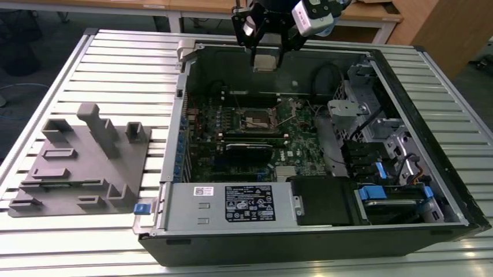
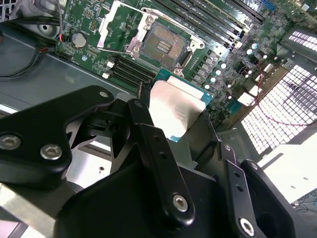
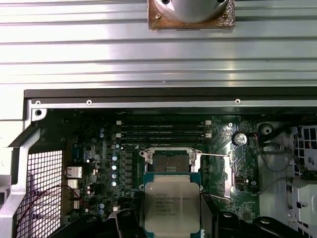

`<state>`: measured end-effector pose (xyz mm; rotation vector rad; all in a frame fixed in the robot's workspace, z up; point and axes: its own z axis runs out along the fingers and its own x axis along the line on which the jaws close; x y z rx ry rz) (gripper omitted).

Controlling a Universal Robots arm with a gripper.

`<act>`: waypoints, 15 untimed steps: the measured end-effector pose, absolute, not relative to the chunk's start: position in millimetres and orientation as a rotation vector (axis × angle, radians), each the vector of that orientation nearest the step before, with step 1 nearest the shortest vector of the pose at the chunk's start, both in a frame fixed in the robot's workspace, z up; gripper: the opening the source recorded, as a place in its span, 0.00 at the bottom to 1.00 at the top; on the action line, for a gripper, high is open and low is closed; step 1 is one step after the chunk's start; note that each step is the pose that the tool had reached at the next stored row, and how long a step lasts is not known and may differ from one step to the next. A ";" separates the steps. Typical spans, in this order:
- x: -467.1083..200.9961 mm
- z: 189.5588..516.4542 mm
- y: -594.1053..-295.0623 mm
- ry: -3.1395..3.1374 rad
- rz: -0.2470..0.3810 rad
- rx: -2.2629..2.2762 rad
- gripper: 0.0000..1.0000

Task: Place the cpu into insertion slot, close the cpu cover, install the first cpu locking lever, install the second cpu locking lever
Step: 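Place the cpu into insertion slot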

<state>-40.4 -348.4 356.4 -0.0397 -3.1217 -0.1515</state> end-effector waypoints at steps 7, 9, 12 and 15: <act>-40.5 354.6 -348.4 -3.122 -0.151 -0.040 0.54; -40.4 354.2 -348.4 -3.122 -0.151 -0.040 0.54; -40.5 353.8 -348.4 -3.122 -0.151 -0.040 0.54; -40.4 353.0 -348.4 -3.122 -0.152 -0.040 0.54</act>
